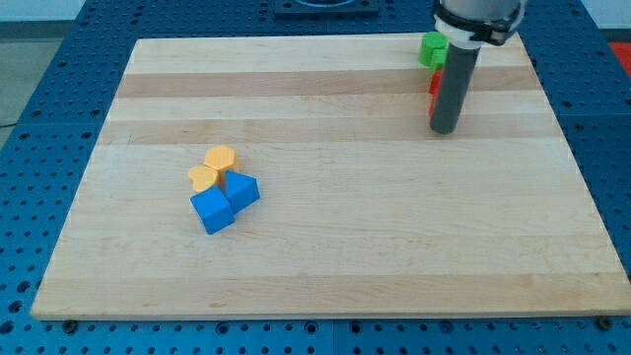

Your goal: Place your arm right to the red star

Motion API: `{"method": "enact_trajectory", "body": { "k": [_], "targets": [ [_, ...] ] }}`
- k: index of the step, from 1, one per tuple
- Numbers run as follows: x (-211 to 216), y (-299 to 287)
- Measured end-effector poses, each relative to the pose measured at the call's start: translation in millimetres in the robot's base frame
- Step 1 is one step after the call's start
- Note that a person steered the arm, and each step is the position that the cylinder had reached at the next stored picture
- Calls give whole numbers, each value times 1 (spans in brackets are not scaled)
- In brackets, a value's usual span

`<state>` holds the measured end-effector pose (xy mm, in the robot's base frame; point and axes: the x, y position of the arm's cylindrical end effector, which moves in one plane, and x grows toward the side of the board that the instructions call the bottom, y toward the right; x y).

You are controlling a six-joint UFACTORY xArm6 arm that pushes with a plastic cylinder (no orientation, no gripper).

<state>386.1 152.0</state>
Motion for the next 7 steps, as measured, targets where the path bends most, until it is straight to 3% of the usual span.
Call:
{"method": "enact_trajectory", "body": {
  "k": [3,5,7],
  "targets": [
    [0,41],
    [-6,116],
    [5,117]
  ]
}}
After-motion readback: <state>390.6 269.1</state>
